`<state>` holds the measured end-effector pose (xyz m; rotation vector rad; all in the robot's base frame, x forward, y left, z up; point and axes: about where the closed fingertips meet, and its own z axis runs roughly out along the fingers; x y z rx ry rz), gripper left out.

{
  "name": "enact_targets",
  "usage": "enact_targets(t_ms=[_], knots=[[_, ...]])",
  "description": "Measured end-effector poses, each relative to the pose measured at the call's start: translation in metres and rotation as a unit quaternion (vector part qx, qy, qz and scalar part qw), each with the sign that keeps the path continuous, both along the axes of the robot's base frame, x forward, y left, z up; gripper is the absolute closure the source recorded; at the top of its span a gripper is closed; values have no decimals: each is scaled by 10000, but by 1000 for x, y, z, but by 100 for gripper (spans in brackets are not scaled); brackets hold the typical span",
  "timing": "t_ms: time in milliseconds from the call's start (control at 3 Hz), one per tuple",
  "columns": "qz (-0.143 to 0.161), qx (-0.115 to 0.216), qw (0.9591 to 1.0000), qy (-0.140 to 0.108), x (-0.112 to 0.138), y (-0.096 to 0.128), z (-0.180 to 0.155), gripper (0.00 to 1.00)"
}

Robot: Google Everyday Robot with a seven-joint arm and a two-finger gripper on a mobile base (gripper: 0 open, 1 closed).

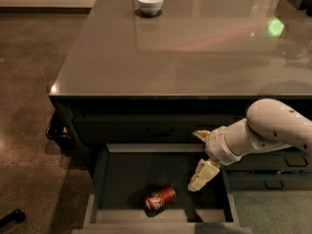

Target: Pick coke can from middle drawer and place on counter

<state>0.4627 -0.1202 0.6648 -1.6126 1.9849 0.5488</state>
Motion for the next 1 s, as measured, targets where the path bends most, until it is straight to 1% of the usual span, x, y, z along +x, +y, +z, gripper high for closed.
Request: enact_targets(t_ms=[333,667,1000], knots=[[0,0,10000,0,0,0,0,0],[126,41,9999,-25,8,18,-31,0],[159,57,9999,-5,18,42,-87,0]])
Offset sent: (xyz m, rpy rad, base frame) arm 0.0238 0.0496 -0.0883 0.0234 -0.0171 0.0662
